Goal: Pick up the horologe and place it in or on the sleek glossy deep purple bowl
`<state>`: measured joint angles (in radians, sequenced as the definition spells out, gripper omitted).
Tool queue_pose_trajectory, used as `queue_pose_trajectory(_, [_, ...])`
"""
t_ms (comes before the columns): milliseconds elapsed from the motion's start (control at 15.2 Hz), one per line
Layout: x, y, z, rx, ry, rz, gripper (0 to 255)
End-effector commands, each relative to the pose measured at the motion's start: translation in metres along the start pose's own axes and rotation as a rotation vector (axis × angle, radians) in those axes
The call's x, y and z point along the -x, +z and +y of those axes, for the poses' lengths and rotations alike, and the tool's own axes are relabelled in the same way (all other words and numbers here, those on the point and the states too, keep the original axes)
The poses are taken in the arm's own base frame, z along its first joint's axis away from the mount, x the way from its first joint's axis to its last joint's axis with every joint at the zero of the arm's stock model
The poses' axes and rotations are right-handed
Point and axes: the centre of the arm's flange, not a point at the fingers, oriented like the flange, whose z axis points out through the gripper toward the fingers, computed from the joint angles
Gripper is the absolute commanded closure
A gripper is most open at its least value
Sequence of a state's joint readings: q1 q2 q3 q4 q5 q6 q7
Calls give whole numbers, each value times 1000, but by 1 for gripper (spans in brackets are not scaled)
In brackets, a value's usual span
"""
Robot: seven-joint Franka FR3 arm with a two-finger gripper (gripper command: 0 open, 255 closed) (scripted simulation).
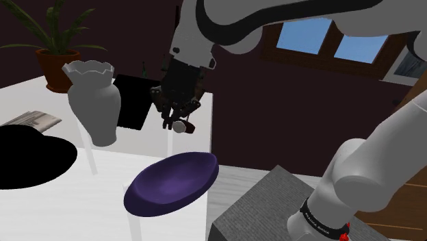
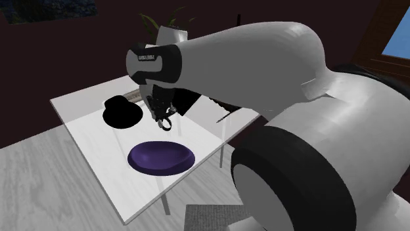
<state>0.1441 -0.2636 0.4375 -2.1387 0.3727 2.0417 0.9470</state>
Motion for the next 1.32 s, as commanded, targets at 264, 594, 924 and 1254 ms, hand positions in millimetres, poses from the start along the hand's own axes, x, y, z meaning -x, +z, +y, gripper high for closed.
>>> queue_pose_trajectory(264, [48, 13, 0, 0, 1, 0, 255])
queue_pose_trajectory(594, [45, 39, 7, 0, 1, 0, 255])
queue_pose_trajectory(924, [42, 64, 13, 0, 1, 0, 255])
queue_pose_trajectory(1254, [39, 86, 19, 0, 1, 0, 255])
